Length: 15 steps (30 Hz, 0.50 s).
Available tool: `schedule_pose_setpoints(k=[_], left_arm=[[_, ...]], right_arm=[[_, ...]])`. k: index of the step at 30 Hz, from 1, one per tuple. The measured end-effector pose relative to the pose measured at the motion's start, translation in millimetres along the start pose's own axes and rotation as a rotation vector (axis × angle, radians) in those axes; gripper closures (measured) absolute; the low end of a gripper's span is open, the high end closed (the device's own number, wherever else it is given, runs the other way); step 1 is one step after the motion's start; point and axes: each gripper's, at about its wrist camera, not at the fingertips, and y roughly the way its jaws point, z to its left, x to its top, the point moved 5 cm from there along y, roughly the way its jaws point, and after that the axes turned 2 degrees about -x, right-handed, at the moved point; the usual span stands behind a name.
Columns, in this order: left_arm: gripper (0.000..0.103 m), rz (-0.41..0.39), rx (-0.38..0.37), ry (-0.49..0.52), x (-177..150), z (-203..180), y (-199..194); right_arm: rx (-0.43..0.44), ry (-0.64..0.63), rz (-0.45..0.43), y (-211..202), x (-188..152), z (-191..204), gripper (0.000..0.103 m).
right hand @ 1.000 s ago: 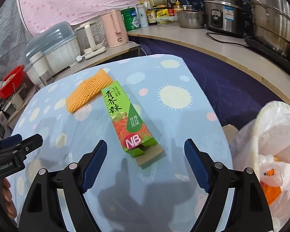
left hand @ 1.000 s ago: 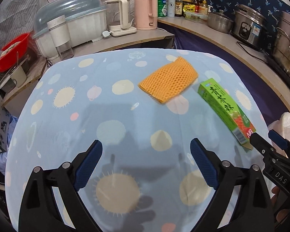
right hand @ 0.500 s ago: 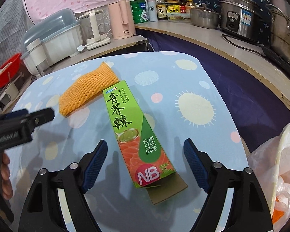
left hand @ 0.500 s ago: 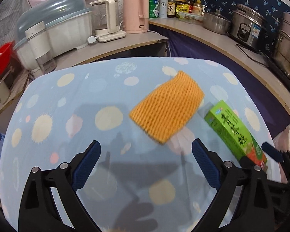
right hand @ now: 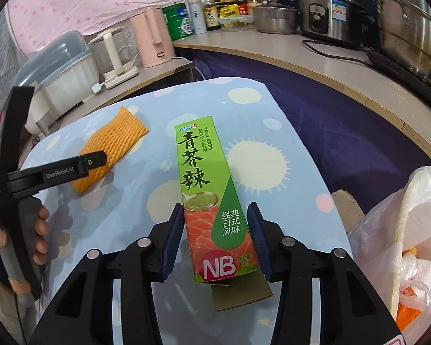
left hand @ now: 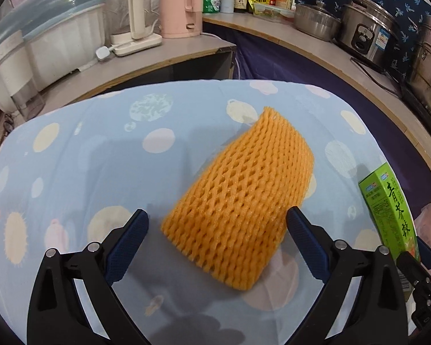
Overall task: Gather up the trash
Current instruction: 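Grasp the foam net with the left tool while the right tool grasps the green NB box, then lift the foam net and green NB box and carry both over the bin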
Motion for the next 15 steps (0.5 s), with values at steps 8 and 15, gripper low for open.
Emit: schedule_pose_setpoints(k=[8,15], left_arm=[[0.077,-0.013,-0.030,0.089,-19,-25,-18],[0.085,-0.002,-0.027,0.139,-59,-52,-47]], right_arm=[[0.009,0.026,-0.006,-7,-4,2,0.060],[0.025,0.052,-0.012,-30,-20,-1,0.062]])
